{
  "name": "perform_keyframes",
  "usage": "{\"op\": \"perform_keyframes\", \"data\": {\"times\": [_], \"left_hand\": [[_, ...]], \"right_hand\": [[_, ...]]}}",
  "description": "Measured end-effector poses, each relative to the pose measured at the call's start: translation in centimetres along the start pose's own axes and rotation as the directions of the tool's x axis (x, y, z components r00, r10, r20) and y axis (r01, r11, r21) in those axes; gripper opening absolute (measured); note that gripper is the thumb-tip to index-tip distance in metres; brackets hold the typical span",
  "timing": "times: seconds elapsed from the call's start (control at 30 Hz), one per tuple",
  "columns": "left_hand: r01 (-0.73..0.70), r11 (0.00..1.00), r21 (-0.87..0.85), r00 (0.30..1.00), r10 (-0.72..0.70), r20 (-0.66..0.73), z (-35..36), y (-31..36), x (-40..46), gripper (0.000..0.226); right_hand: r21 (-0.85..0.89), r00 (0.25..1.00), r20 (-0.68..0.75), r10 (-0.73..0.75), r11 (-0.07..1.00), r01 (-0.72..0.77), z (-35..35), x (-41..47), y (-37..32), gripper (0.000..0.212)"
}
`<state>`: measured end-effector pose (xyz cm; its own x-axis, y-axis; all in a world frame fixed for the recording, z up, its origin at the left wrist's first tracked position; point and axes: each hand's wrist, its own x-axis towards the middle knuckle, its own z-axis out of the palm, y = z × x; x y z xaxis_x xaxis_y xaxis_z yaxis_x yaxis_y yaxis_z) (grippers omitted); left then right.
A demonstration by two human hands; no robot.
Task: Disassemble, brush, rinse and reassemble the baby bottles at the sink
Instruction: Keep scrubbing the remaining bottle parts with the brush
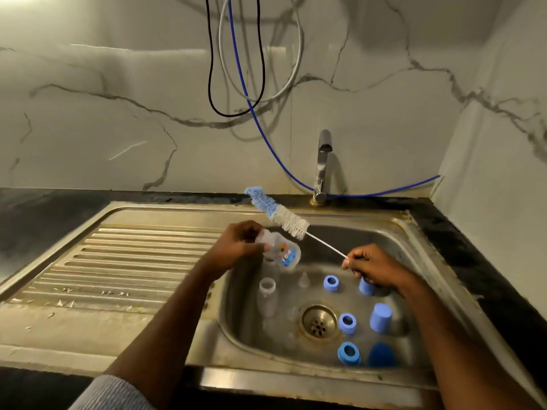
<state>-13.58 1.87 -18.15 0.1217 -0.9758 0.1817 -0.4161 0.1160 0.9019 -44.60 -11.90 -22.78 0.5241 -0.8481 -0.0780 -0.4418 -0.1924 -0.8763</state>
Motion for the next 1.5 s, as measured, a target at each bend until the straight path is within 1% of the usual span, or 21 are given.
{"op": "perform_keyframes", "data": {"times": [0.03,0.1,0.13,0.17,0.2,0.23,0.3,0.33,0.4,0.47,0.53,0.73,0.83,0.9,0.97,1.1,1.17,1.23,1.37,1.43,1.5], "left_hand": [[0.0,0.987,-0.159,0.998,-0.011,-0.066,0.4,-0.5,0.1,0.027],[-0.014,0.907,-0.42,0.981,-0.069,-0.181,1.3,-1.6,0.6,0.028],[-0.029,0.859,-0.511,0.969,-0.101,-0.225,1.5,-1.9,0.8,0.03],[-0.057,0.832,-0.551,0.957,-0.112,-0.269,1.6,-2.2,1.1,0.033],[-0.087,0.84,-0.536,0.942,-0.105,-0.318,1.6,-2.4,1.3,0.035],[-0.113,0.879,-0.463,0.925,-0.077,-0.372,1.4,-2.3,1.5,0.035],[-0.134,0.973,-0.185,0.883,0.033,-0.468,0.6,-2.5,1.7,0.034],[-0.113,0.993,-0.021,0.861,0.087,-0.502,0.0,-2.7,1.7,0.037],[-0.025,0.973,0.23,0.822,0.151,-0.549,-1.2,-3.7,1.9,0.045],[0.045,0.942,0.334,0.784,0.174,-0.596,-2.4,-5.0,2.0,0.05],[0.098,0.931,0.351,0.764,0.156,-0.627,-3.3,-6.0,2.1,0.052],[0.184,0.866,0.464,0.832,0.114,-0.543,-3.5,-7.0,2.2,0.052],[0.205,0.84,0.503,0.862,0.089,-0.5,-3.2,-6.7,2.3,0.053],[0.224,0.823,0.521,0.87,0.072,-0.488,-3.0,-6.7,2.3,0.054],[0.246,0.808,0.535,0.867,0.064,-0.494,-3.0,-6.6,2.2,0.053],[0.291,0.779,0.556,0.848,0.059,-0.527,-3.1,-6.5,2.0,0.051],[0.306,0.781,0.544,0.831,0.06,-0.553,-3.3,-6.5,1.9,0.049],[0.309,0.783,0.54,0.83,0.055,-0.555,-3.3,-6.5,1.9,0.047],[0.324,0.769,0.551,0.839,0.036,-0.544,-3.1,-6.3,2.1,0.049],[0.331,0.772,0.542,0.836,0.027,-0.548,-3.3,-6.4,2.1,0.051],[0.323,0.782,0.533,0.834,0.031,-0.551,-3.4,-6.5,2.2,0.05]], "right_hand": [[0.001,1.0,-0.006,0.008,1.0,-0.008,0.0,0.1,0.3,0.018],[-0.009,1.0,-0.018,0.009,1.0,-0.009,-0.2,0.4,0.7,0.018],[-0.018,1.0,-0.027,0.0,1.0,0.0,-0.2,0.4,0.7,0.018],[-0.037,0.999,-0.047,-0.018,0.999,0.016,-0.2,0.6,0.7,0.019],[-0.058,0.996,-0.072,-0.042,0.998,0.038,-0.2,0.6,0.6,0.019],[-0.08,0.992,-0.103,-0.066,0.995,0.058,-0.2,0.7,0.5,0.02],[-0.103,0.98,-0.166,-0.111,0.99,0.094,-0.2,0.7,0.4,0.022],[-0.108,0.974,-0.188,-0.128,0.988,0.109,-0.2,0.8,0.5,0.022],[-0.113,0.969,-0.202,-0.144,0.986,0.123,-0.4,0.9,0.7,0.02],[-0.136,0.968,-0.199,-0.151,0.983,0.126,-0.6,0.9,1.0,0.018],[-0.177,0.969,-0.191,-0.156,0.977,0.122,-0.7,0.7,1.0,0.017],[-0.262,0.975,-0.168,-0.144,0.96,0.096,-0.7,0.1,0.6,0.016],[-0.245,0.963,-0.202,-0.178,0.961,0.126,-1.1,-0.3,0.5,0.016],[-0.241,0.957,-0.213,-0.196,0.96,0.143,-1.3,-0.5,0.3,0.012],[-0.275,0.961,-0.184,-0.205,0.95,0.149,-1.3,-0.6,0.1,0.007],[-0.293,0.953,-0.171,-0.251,0.936,0.194,-1.4,-0.3,0.2,0.007],[-0.315,0.955,-0.141,-0.262,0.926,0.208,-1.4,-0.2,0.1,0.006],[-0.332,0.956,-0.128,-0.265,0.919,0.21,-1.4,-0.3,-0.1,0.006],[-0.359,0.942,-0.199,-0.27,0.914,0.186,-1.7,-0.4,0.0,0.006],[-0.335,0.928,-0.257,-0.269,0.926,0.176,-2.0,-0.4,0.5,0.005],[-0.315,0.928,-0.274,-0.253,0.935,0.162,-2.1,-0.4,0.7,0.004]]}}
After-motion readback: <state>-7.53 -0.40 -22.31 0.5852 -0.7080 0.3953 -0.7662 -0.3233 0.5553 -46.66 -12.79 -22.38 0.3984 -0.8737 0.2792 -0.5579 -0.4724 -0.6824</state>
